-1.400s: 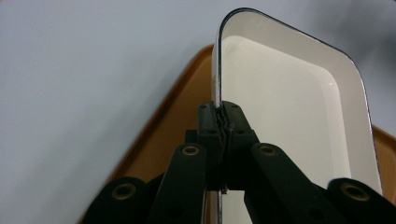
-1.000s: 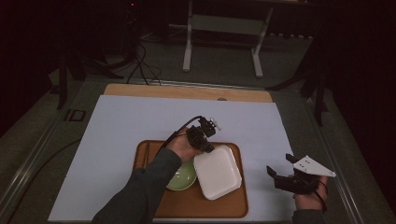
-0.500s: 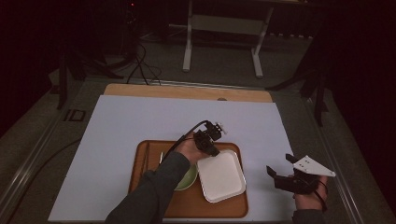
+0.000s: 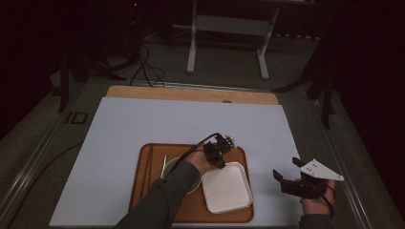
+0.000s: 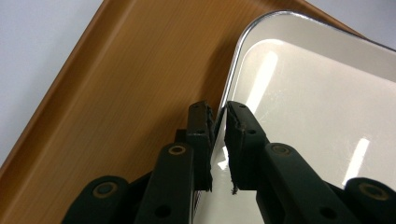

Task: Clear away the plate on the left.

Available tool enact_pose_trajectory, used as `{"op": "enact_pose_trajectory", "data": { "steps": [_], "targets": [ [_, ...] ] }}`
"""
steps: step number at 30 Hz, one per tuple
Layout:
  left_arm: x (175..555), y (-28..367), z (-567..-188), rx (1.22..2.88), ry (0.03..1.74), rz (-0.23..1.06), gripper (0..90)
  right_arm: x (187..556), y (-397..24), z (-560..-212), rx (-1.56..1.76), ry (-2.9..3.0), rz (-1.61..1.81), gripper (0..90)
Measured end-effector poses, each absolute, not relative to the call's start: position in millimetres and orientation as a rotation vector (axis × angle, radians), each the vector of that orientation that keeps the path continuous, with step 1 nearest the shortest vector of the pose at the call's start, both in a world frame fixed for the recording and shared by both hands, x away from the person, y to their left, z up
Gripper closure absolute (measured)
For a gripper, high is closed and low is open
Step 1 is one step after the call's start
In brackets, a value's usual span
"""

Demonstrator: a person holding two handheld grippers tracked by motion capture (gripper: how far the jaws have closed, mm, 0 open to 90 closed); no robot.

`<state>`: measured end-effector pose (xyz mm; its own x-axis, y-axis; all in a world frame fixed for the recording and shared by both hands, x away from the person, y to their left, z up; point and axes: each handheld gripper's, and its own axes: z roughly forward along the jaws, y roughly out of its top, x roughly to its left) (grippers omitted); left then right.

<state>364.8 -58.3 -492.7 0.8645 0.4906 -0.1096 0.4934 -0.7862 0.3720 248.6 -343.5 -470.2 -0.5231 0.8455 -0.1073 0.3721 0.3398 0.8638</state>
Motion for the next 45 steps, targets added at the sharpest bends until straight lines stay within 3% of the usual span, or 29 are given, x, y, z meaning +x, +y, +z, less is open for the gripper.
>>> {"op": "enact_pose_trajectory", "data": {
  "steps": [6, 22, 28, 35, 45],
  "targets": [
    [368, -47, -483, 2.537, 0.79, -0.001, 65.1, 248, -344, -470, 1.063, 2.049, 1.112, 14.1],
    [364, -3, -448, 2.28, 0.888, 0.081, 48.0, 248, -344, -470, 1.061, 2.049, 1.107, 14.1],
    [361, 14, -436, 2.205, 0.916, 0.115, 46.6, 247, -344, -470, 1.062, 2.047, 1.108, 14.1],
    [352, 32, -423, 2.16, 0.93, 0.27, 43.7, 247, -344, -470, 1.063, 2.047, 1.107, 14.1],
    [340, 57, -412, 2.125, 0.935, 0.394, 43.1, 247, -344, -471, 1.068, 2.049, 1.104, 14.1]
  ]
}}
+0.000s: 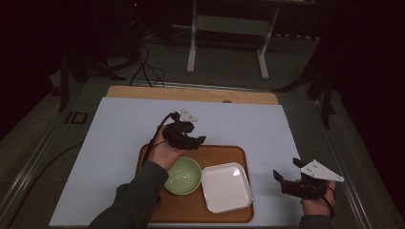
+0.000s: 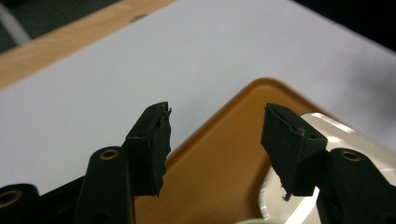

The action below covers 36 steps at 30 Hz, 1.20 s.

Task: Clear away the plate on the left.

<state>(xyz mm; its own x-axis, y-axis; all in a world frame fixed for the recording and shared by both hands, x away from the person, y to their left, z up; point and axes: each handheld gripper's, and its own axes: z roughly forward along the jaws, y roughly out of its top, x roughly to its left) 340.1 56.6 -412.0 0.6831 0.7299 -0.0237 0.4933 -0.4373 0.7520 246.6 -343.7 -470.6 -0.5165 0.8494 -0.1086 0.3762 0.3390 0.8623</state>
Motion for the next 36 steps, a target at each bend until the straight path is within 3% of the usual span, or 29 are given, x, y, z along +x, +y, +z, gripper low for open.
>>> {"op": "enact_pose_trajectory", "data": {
  "steps": [13, 20, 36],
  "targets": [
    [323, 96, -402, 2.034, 0.988, 0.496, 39.0, 246, -344, -471, 1.069, 2.049, 1.103, 14.1],
    [311, 121, -399, 1.948, 1.043, 0.618, 38.9, 246, -344, -471, 1.07, 2.05, 1.101, 14.1],
    [281, 191, -422, 1.809, 1.202, 0.605, 37.4, 246, -342, -471, 1.069, 2.057, 1.098, 14.1]
  ]
}}
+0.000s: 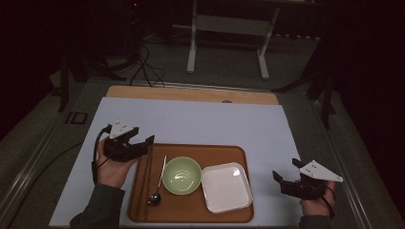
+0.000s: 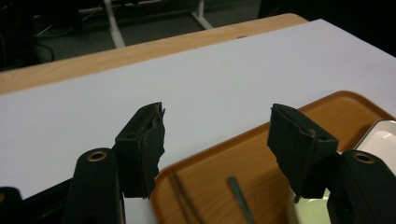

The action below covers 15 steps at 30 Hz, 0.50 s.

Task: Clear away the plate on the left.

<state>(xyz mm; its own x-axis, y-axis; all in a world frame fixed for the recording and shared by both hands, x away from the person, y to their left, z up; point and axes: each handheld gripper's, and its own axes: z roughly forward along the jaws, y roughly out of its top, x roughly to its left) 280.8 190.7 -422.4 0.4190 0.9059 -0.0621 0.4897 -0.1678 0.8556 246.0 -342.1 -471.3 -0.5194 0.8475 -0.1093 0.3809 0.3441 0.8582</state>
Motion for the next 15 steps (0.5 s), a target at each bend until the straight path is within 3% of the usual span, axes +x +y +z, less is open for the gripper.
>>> {"op": "enact_pose_trajectory", "data": {
  "steps": [15],
  "targets": [
    [244, 237, -470, 1.747, 1.353, 0.588, 37.1, 249, -340, -472, 1.061, 2.068, 1.102, 14.1]
  ]
}}
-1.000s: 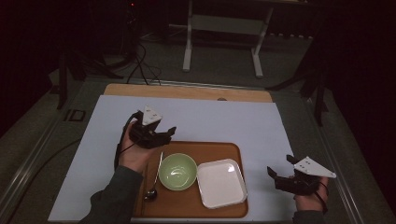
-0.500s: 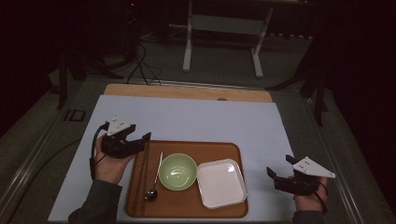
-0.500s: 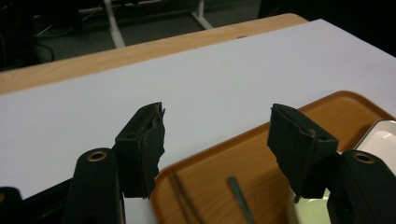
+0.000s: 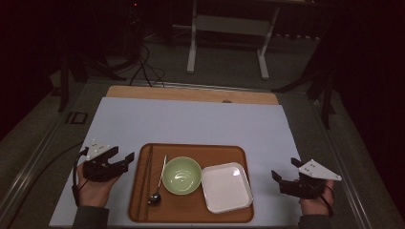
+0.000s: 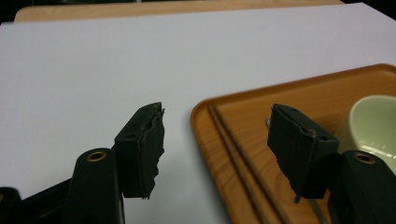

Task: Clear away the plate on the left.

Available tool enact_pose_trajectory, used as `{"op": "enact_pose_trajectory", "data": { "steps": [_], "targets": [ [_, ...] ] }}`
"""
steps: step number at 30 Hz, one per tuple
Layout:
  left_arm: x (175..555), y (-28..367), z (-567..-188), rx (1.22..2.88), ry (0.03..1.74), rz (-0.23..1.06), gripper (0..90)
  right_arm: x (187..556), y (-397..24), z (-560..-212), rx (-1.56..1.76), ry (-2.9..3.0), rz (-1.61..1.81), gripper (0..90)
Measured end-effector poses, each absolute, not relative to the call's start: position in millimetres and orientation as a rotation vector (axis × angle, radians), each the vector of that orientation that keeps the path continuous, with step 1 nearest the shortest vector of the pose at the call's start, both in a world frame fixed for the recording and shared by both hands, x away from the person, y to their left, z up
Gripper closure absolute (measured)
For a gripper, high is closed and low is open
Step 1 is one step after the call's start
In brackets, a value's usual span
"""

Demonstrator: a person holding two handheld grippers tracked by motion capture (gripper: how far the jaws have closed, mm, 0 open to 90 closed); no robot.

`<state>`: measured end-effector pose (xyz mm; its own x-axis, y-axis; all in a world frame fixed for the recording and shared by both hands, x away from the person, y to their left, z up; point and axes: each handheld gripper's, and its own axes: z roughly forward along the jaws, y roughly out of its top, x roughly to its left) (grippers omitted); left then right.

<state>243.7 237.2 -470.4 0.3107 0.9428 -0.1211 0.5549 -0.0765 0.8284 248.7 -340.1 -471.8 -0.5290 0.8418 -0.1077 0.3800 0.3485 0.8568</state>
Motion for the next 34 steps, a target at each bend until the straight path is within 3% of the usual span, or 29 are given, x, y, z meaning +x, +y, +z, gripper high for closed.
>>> {"op": "enact_pose_trajectory", "data": {
  "steps": [16, 34],
  "targets": [
    [221, 270, -491, 1.748, 1.386, 0.632, 37.1, 258, -341, -476, 1.076, 2.087, 1.127, 14.1],
    [236, 273, -504, 1.731, 1.428, 0.673, 36.4, 272, -338, -481, 1.019, 2.1, 1.169, 14.1]
  ]
}}
